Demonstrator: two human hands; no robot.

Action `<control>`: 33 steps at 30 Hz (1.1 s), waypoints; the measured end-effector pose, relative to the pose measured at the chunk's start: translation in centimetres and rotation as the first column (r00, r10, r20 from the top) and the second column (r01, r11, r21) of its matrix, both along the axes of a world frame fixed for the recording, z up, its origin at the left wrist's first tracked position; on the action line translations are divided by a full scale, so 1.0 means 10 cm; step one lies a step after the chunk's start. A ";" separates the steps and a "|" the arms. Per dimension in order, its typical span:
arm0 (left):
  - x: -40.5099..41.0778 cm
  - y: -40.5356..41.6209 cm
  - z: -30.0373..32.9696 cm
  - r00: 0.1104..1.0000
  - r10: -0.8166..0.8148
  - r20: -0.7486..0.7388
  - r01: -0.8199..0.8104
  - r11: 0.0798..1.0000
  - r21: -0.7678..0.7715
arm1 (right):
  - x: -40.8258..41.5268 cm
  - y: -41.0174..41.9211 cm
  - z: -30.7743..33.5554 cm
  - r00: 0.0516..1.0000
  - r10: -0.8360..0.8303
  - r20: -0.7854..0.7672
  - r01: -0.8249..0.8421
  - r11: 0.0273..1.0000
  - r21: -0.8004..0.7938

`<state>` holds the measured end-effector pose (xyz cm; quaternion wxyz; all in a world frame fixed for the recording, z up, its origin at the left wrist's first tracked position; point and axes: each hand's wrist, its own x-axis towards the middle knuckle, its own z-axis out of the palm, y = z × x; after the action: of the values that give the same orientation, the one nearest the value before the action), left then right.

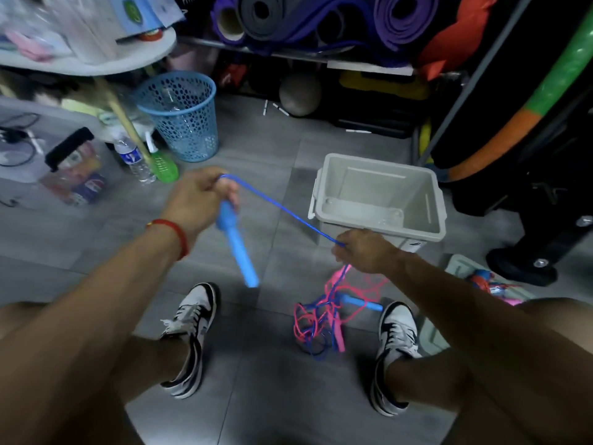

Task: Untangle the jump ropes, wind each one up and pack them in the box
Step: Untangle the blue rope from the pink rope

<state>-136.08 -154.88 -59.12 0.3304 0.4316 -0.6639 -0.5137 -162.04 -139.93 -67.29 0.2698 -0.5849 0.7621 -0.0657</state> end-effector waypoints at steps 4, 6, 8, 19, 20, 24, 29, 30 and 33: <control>0.46 -0.41 -0.36 0.724 0.058 0.687 -0.017 0.998 -0.066 | -0.14 -0.22 0.23 0.994 -0.025 0.104 0.037 0.993 -0.113; 0.48 -0.43 -0.49 0.534 -0.047 0.844 0.049 0.999 0.025 | -0.09 -0.32 0.40 0.977 -0.009 0.213 0.050 0.980 -0.190; 0.41 -0.35 -0.55 0.391 -0.109 0.914 0.175 0.984 0.043 | 0.03 -0.36 0.59 0.917 0.026 0.399 0.077 0.967 -0.242; -0.11 0.20 -0.05 0.788 -0.487 0.378 0.472 0.871 0.139 | 0.53 -0.43 0.89 0.959 0.279 0.054 -0.226 0.866 -0.447; -0.14 0.23 -0.06 0.788 -0.536 0.302 0.530 0.841 0.111 | 0.54 -0.44 0.88 0.959 0.280 0.044 -0.233 0.866 -0.442; -0.16 0.15 -0.09 0.761 -0.377 0.528 0.550 0.806 -0.218 | 0.45 -0.50 0.78 0.963 0.269 -0.026 -0.261 0.899 -0.352; 0.03 -0.18 -0.15 0.883 0.039 0.468 0.235 0.825 -0.514 | -0.01 -0.43 0.31 0.939 0.262 -0.221 -0.200 0.943 0.267; 0.09 -0.23 -0.20 0.852 0.094 0.515 0.224 0.824 -0.520 | -0.08 -0.40 0.25 0.933 0.264 -0.245 -0.179 0.931 0.319; 0.18 -0.32 -0.35 0.709 0.092 0.699 0.222 0.912 -0.345 | -0.18 -0.45 0.29 0.954 0.182 -0.237 -0.147 0.977 0.157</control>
<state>-134.27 -158.05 -62.67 0.1164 0.4915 -0.8454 -0.1738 -163.84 -144.40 -64.37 0.2160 -0.6298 0.7414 0.0839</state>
